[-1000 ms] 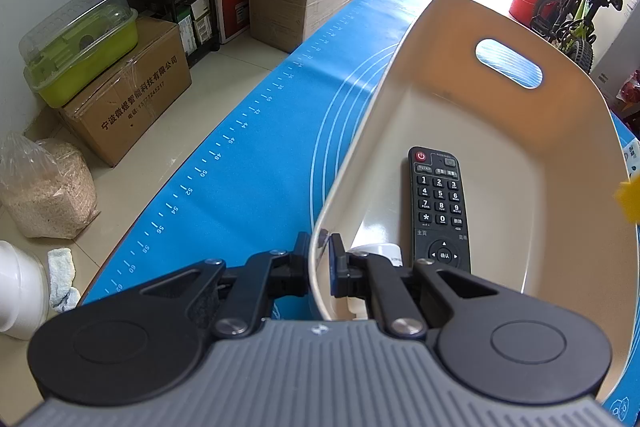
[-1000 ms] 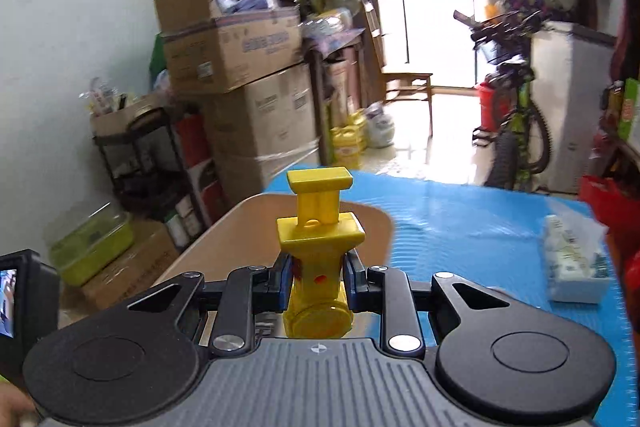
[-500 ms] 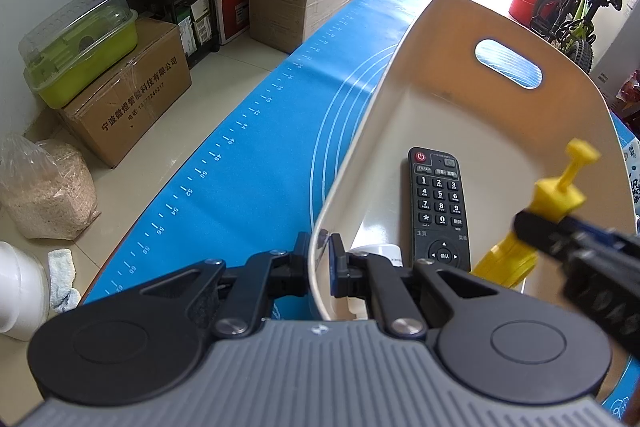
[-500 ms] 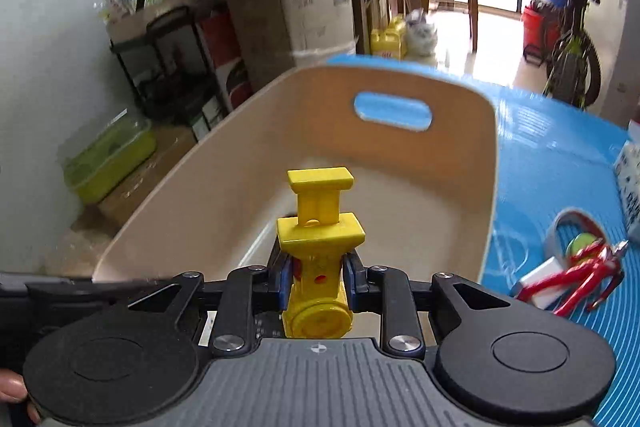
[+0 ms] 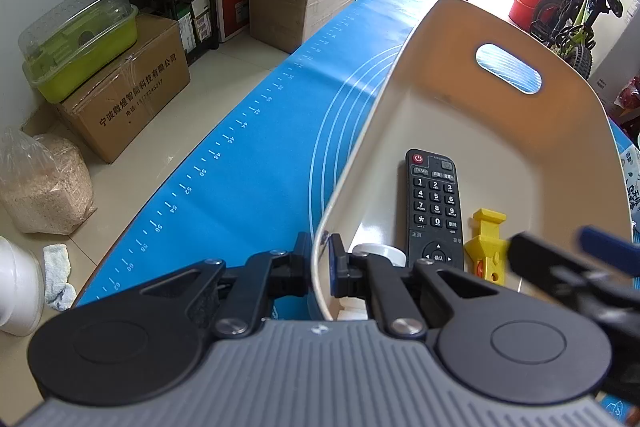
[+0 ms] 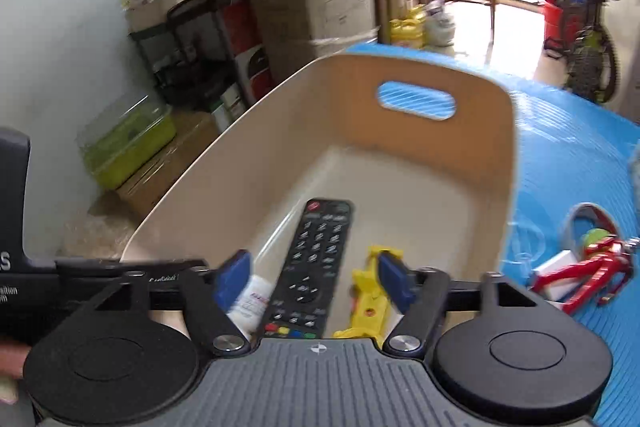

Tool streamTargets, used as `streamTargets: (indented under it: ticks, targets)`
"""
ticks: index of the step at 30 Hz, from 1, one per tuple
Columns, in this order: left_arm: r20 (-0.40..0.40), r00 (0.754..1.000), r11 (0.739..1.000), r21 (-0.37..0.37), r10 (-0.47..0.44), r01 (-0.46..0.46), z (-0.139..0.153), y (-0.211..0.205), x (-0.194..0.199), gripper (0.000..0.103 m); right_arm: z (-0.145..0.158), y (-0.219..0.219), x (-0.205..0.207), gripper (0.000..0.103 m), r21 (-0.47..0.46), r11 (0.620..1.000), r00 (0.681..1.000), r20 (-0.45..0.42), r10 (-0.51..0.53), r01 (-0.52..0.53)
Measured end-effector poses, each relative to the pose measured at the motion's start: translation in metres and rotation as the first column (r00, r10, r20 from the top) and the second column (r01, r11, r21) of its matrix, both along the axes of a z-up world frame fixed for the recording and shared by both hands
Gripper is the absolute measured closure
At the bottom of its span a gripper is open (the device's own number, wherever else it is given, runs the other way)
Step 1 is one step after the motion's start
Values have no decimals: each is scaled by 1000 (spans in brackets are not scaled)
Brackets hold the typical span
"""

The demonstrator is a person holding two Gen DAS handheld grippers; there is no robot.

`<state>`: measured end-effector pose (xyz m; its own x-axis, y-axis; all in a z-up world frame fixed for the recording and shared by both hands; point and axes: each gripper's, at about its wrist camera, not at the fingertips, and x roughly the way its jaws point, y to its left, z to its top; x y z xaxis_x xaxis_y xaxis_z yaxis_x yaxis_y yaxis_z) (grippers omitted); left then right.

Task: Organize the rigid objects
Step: 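Lift the yellow part into the basket and open the right tool, then move the right tool back and grasp the white charger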

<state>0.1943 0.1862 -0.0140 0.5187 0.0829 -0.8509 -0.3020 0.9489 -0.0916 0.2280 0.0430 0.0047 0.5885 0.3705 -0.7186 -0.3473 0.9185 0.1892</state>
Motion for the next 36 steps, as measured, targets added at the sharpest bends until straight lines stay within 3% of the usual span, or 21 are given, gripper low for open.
streamTargets:
  ticks: [1, 2, 8, 14, 18, 24, 36]
  targets:
    - [0, 1000, 1000, 5, -3, 3, 0, 0, 0, 92, 4, -7, -2, 5, 14, 1000, 1000, 16, -8, 8]
    - [0, 1000, 1000, 7, -4, 4, 0, -1, 0, 92, 7, -15, -6, 5, 19, 1000, 999, 31, -14, 13]
    - [0, 1000, 1000, 1, 0, 0, 1, 0, -1, 92, 24, -52, -7, 4, -34, 997, 995, 79, -64, 67]
    - [0, 1000, 1000, -2, 1, -1, 1, 1, -1, 92, 26, -103, -13, 2, -90, 978, 975, 138, -176, 189]
    - [0, 1000, 1000, -5, 1, -1, 1, 1, -1, 92, 5, -134, -12, 2, -160, 956, 966, 123, -229, 247]
    - [0, 1000, 1000, -1, 0, 0, 2, 1, -1, 92, -41, -156, -6, 2, -163, 943, 956, 13, -292, 290]
    - [-2, 1000, 1000, 9, -3, 3, 2, -1, 0, 92, -86, -128, 11, 5, -202, 943, 959, -54, -279, 263]
